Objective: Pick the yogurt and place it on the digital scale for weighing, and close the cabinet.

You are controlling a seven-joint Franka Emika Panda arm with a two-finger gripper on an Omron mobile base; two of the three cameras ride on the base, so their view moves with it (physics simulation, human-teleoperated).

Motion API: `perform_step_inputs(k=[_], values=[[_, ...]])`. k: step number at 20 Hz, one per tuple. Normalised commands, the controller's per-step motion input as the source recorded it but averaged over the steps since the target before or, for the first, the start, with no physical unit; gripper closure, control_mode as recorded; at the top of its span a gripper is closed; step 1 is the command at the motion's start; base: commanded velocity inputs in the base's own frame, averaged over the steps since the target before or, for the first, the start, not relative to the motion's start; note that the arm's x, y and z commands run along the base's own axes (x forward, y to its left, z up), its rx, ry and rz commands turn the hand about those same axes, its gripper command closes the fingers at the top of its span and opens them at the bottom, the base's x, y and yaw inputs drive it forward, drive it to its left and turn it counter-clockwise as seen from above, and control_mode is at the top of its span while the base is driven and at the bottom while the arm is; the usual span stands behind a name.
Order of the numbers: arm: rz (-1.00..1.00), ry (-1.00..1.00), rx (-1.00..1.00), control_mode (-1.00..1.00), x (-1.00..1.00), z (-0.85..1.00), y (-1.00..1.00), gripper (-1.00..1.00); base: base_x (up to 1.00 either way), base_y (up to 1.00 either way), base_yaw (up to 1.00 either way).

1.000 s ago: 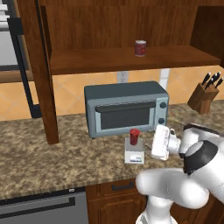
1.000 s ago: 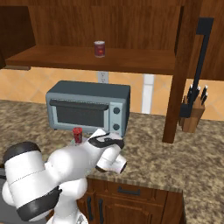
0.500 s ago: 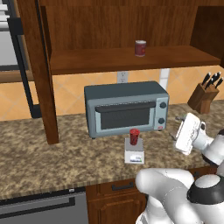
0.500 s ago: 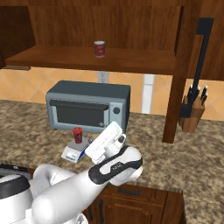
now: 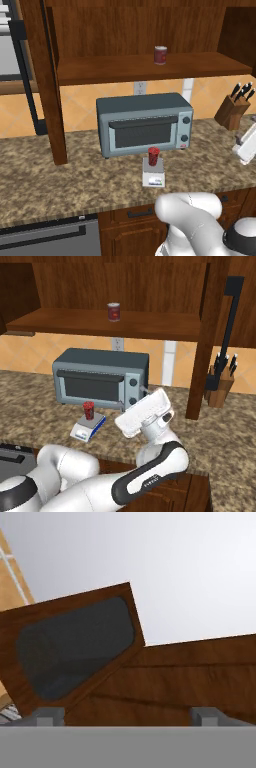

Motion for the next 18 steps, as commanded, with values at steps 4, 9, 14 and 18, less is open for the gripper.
perform_step_inputs(k=[4,9,14,18], values=[[-0.14,-0.13,0.12,-1.0,-0.45,0.72,-0.81,-1.0,0.0,0.0,0.0],[-0.14,-0.03,0.09,-1.0,-0.08,0.02,-0.62,-1.0,0.0,0.0,0.0],[-0.05,0.08,0.07,-1.0,0.07,-0.37,-0.46,-1.0,0.0,0.0,0.0],[0.0,0.01,0.16,-1.0,0.32,-0.51,-0.62,-1.0,0.0,0.0,0.0]])
